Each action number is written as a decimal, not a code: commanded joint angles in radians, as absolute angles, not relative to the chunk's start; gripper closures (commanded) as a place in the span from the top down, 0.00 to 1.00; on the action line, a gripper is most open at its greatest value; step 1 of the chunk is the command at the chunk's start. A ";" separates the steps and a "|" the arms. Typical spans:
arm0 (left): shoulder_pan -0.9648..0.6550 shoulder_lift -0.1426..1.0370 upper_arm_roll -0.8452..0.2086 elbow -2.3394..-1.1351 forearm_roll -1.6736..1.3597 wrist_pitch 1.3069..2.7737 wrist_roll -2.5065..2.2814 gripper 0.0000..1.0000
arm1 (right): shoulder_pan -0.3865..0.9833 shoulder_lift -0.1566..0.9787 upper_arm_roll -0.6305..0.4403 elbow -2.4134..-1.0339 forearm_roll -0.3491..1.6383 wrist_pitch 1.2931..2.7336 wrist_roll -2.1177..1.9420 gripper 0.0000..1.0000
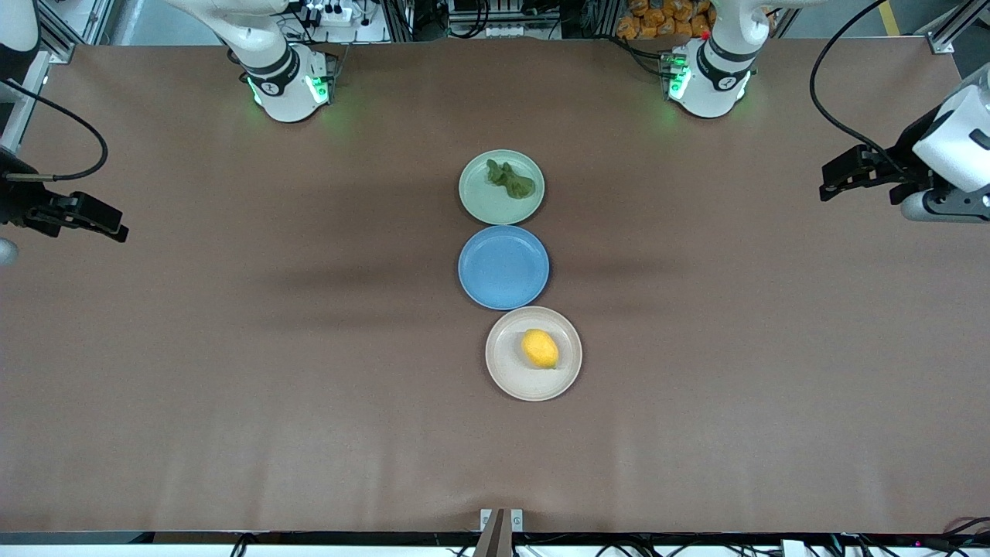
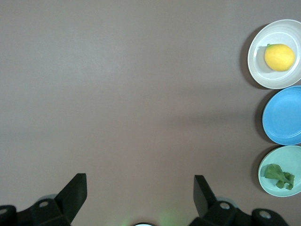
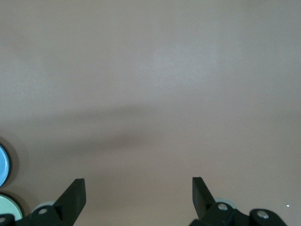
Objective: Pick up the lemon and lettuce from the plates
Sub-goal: 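Move the left gripper over the yellow lemon on the cream plate, then lower and close the left gripper on the lemon while the right gripper approaches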
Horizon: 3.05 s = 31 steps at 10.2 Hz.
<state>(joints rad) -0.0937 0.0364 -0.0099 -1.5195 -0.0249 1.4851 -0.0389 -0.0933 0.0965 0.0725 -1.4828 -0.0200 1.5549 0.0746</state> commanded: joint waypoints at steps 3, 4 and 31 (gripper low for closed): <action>-0.101 0.104 -0.078 -1.508 -0.037 1.535 -0.116 1.00 | -0.120 0.087 0.090 -1.470 -0.009 1.540 0.064 1.00; -0.101 0.121 -0.089 -1.508 -0.037 1.539 -0.132 1.00 | -0.120 0.087 0.091 -1.468 -0.011 1.540 0.064 1.00; -0.501 0.801 -0.092 -1.328 -0.029 2.324 -1.110 1.00 | -0.126 0.110 0.084 -1.462 0.006 1.522 0.074 1.00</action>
